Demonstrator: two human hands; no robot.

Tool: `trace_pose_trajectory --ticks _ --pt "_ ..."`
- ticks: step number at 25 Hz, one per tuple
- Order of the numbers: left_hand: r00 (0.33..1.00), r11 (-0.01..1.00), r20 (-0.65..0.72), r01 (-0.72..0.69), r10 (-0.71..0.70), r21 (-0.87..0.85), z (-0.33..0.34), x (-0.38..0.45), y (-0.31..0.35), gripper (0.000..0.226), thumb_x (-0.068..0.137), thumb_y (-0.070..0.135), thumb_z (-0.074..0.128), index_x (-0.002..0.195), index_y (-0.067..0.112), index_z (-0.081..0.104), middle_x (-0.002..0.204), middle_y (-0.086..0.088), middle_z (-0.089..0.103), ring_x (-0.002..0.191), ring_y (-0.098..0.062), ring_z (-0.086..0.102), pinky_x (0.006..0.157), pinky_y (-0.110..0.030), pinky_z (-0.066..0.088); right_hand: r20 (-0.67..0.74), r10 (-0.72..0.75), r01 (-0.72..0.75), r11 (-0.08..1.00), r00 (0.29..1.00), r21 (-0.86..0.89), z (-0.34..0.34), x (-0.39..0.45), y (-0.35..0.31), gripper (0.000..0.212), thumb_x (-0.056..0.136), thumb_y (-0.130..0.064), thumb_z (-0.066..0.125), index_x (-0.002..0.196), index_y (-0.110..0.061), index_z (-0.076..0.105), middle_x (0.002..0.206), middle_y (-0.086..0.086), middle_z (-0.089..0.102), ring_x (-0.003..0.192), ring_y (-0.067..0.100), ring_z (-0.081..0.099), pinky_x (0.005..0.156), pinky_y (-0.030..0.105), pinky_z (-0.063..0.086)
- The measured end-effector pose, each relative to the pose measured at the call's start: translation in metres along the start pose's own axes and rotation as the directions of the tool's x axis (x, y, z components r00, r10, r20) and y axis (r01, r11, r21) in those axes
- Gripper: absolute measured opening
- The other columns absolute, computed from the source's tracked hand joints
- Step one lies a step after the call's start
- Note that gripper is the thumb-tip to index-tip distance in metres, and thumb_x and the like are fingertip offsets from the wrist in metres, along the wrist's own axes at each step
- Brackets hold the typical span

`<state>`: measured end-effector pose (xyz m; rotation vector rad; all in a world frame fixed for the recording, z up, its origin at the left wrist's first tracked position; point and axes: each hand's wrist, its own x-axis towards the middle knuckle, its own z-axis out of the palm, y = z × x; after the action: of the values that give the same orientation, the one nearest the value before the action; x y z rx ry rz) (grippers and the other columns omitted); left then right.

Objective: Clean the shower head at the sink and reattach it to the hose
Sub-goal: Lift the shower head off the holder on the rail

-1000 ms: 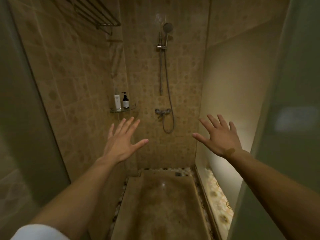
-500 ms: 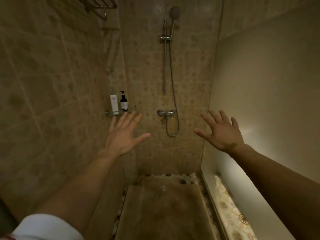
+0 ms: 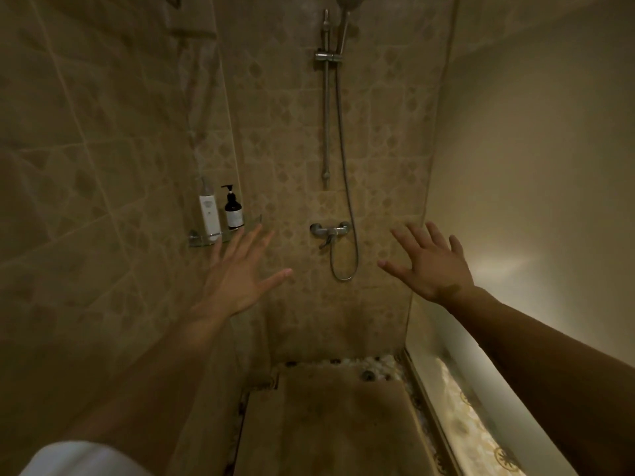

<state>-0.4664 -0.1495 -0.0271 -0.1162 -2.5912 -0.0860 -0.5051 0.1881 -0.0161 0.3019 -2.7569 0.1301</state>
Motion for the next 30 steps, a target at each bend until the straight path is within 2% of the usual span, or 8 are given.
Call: trace_pose_trajectory --ticks 7,10,14,16,19,23,30 --pt "0.999 0.999 0.012 0.036 -0.036 0.025 0.075 0.106 -0.014 0.086 0.079 0.083 0.021 0.15 0.037 0.002 0.16 0.01 0.002 0.147 -0.013 0.0 0.118 -0.048 -0.002 0.042 -0.023 0.021 0.998 0.999 0.053 0.065 0.129 0.026 0.085 0.082 -0.083 0.017 0.155 -0.04 0.004 0.166 -0.008 -0.001 0.152 0.022 -0.009 0.119 0.056 0.003" --pt "1.0 0.999 0.015 0.002 -0.002 0.036 0.116 0.166 -0.01 0.086 0.08 0.083 0.024 0.15 0.036 0.009 0.16 0.009 0.009 0.147 -0.014 0.004 0.118 -0.048 0.003 0.062 -0.018 0.012 0.996 0.998 0.093 0.093 0.188 0.052 0.088 0.079 -0.085 0.016 0.154 -0.041 0.004 0.166 -0.007 -0.001 0.152 0.024 -0.008 0.119 0.057 0.004" --pt "1.0 1.0 0.022 0.017 -0.017 -0.002 0.16 0.248 0.001 0.087 0.078 0.082 0.028 0.149 0.037 0.009 0.16 0.012 0.005 0.147 -0.014 0.005 0.116 -0.038 0.0 -0.019 -0.011 0.013 0.993 1.0 0.12 0.115 0.267 0.091 0.089 0.077 -0.086 0.015 0.154 -0.041 0.012 0.165 -0.005 0.012 0.152 0.027 0.005 0.118 0.057 0.013" --pt "1.0 1.0 -0.001 -0.028 0.028 0.0 0.175 0.282 0.008 0.086 0.079 0.082 0.029 0.149 0.037 0.008 0.16 0.01 0.003 0.147 -0.015 0.004 0.118 -0.042 0.005 -0.042 -0.019 0.024 0.992 0.999 0.123 0.122 0.298 0.104 0.088 0.077 -0.087 0.013 0.153 -0.043 0.014 0.165 -0.006 0.015 0.152 0.026 0.008 0.117 0.056 0.016" --pt "0.998 0.998 -0.001 -0.067 0.067 -0.008 0.19 0.327 0.015 0.086 0.08 0.081 0.031 0.149 0.039 0.002 0.159 0.012 -0.003 0.147 -0.014 -0.002 0.118 -0.045 0.004 -0.064 -0.033 0.04 0.992 0.997 0.121 0.131 0.334 0.119 0.087 0.076 -0.088 0.01 0.152 -0.046 0.011 0.165 -0.007 0.014 0.152 0.025 0.006 0.117 0.057 0.015" --pt "0.996 0.997 -0.046 -0.079 0.078 -0.003 0.205 0.379 0.007 0.09 0.075 0.085 0.024 0.149 0.037 0.006 0.16 0.01 0.0 0.147 -0.016 0.0 0.117 -0.047 0.006 -0.088 -0.02 0.033 0.988 0.996 0.153 0.136 0.381 0.127 0.083 0.079 -0.086 0.015 0.152 -0.046 0.01 0.165 -0.008 0.01 0.152 0.023 0.002 0.119 0.055 0.011" --pt "0.985 0.997 -0.162 -0.07 0.062 -0.044 0.23 0.478 -0.036 0.092 0.073 0.086 0.027 0.149 0.038 0.006 0.16 0.01 0.002 0.147 -0.015 0.002 0.118 -0.046 0.007 -0.191 -0.062 0.092 0.984 0.98 0.155 0.141 0.493 0.103 0.078 0.084 -0.083 0.022 0.152 -0.047 0.006 0.165 -0.01 0.006 0.152 0.019 0.0 0.121 0.052 0.01"
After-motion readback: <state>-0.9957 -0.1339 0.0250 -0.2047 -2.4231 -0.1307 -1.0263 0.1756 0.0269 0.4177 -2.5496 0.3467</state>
